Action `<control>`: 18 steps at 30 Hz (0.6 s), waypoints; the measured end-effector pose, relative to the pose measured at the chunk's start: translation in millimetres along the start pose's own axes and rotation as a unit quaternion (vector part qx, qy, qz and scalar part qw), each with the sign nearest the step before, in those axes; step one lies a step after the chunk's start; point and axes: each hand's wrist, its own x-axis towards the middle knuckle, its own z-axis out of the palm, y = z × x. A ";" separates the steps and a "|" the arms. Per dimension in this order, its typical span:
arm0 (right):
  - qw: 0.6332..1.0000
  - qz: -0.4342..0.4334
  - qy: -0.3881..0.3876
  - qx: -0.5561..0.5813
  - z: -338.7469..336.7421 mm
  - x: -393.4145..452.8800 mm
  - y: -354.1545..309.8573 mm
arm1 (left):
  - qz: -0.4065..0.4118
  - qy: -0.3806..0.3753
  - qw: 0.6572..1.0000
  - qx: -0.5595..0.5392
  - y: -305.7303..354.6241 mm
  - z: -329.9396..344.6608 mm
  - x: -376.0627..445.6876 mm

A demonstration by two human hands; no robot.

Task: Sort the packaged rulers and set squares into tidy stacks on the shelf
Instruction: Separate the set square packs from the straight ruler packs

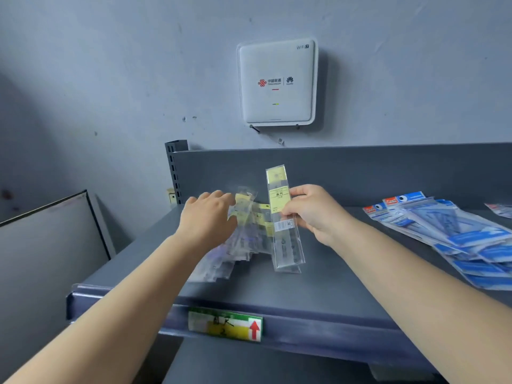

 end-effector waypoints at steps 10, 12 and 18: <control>0.997 -0.034 0.062 -0.033 75.1 23.4 -16.8 | 0.004 0.014 0.998 -0.066 -58.7 18.9 8.7; 0.997 -0.049 0.067 -0.003 79.2 27.0 -20.9 | 0.003 0.019 0.997 -0.079 -59.5 19.1 12.5; 0.939 -0.040 0.062 -0.336 67.6 32.1 -14.1 | 0.012 0.036 0.995 -0.093 -52.8 14.6 21.3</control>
